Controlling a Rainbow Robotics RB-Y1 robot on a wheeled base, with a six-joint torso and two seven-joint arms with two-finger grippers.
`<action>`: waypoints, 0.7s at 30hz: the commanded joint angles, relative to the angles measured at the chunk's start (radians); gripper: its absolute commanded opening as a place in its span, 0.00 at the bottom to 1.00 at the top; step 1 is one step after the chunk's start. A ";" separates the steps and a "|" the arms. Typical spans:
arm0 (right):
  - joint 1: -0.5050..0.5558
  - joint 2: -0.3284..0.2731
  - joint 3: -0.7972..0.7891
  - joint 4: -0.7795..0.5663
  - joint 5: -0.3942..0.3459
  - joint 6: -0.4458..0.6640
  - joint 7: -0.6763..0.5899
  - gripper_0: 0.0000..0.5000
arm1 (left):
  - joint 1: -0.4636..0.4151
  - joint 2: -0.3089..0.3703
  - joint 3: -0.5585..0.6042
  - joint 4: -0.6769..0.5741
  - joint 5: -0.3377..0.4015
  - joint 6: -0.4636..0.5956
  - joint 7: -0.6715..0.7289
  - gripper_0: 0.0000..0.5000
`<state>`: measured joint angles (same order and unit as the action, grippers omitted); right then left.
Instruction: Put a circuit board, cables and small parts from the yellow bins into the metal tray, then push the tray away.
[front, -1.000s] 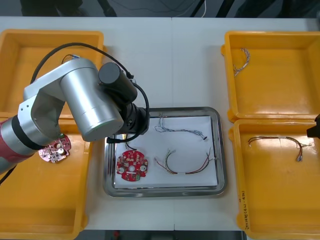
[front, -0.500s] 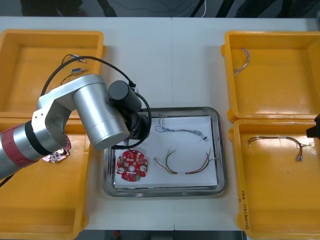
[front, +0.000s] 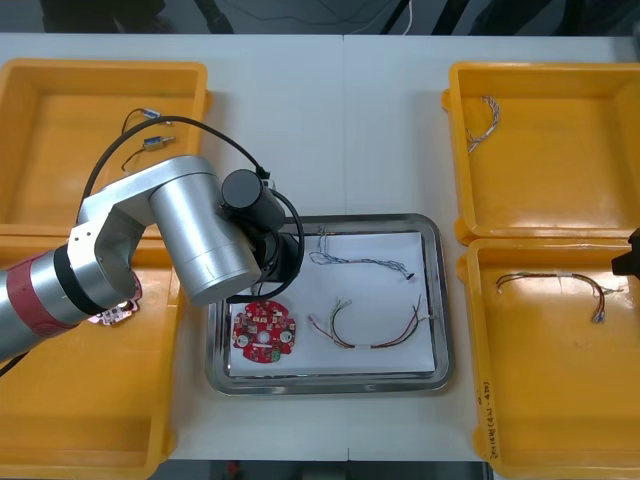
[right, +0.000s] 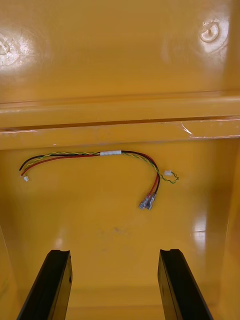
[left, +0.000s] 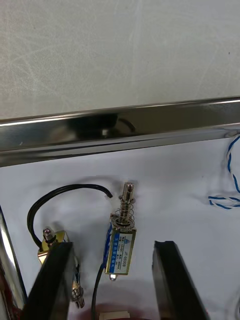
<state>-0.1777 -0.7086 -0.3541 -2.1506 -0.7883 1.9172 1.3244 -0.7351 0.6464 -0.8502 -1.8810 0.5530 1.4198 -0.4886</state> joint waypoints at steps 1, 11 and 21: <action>0.012 -0.020 -0.029 -0.031 -0.009 0.003 -0.050 1.00 | -0.047 -0.019 -0.012 -0.012 -0.011 -0.012 0.071 1.00; 0.012 -0.020 -0.031 -0.031 -0.009 0.003 -0.053 1.00 | -0.049 -0.019 0.037 -0.056 0.005 0.022 0.076 1.00; 0.012 -0.020 -0.031 -0.029 -0.009 0.003 -0.056 1.00 | -0.064 0.004 0.214 -0.155 0.120 0.208 0.047 1.00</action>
<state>-0.1777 -0.7086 -0.3550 -2.1508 -0.7893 1.9172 1.3030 -0.7497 0.6465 -0.7198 -1.9799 0.6346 1.5875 -0.4840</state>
